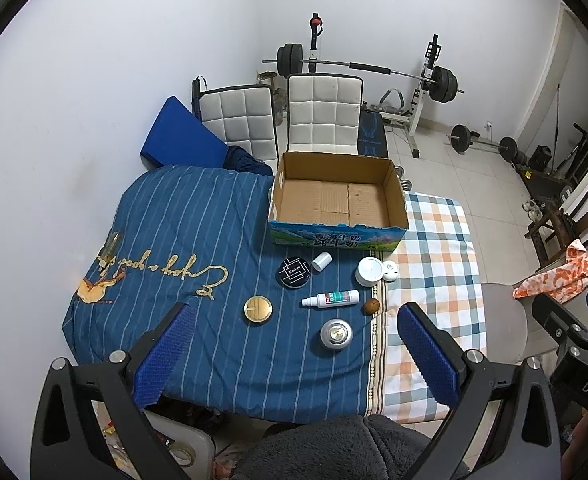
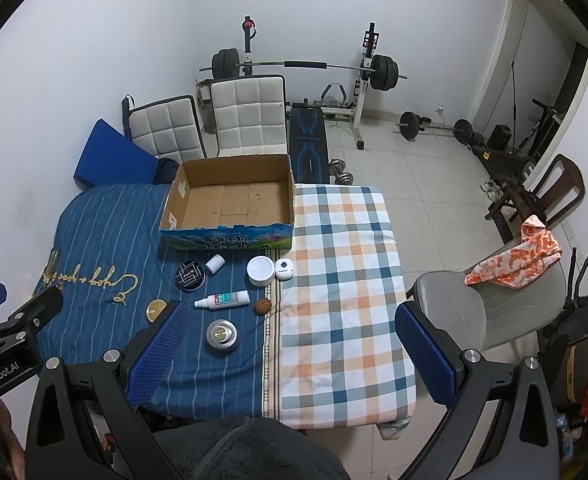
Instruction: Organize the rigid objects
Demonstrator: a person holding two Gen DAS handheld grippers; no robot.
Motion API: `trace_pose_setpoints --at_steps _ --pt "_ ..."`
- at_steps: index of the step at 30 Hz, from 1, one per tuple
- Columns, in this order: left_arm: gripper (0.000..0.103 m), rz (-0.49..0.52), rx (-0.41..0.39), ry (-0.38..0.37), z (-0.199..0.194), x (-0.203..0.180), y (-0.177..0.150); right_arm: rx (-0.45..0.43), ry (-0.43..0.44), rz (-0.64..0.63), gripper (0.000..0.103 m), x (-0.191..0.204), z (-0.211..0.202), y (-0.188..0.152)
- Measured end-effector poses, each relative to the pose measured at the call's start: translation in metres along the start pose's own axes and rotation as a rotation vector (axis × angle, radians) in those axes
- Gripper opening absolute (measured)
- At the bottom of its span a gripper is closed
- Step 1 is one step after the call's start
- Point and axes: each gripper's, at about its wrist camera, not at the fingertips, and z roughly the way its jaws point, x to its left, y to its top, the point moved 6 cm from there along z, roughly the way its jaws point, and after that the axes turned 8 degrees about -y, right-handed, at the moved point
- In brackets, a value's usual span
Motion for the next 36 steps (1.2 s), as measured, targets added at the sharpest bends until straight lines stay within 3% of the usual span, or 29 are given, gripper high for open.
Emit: trace_pose_setpoints --at_steps 36 --pt "0.103 0.005 -0.010 -0.018 -0.0018 -0.0057 0.0011 -0.017 0.000 -0.001 0.103 0.0009 -0.0064 0.0023"
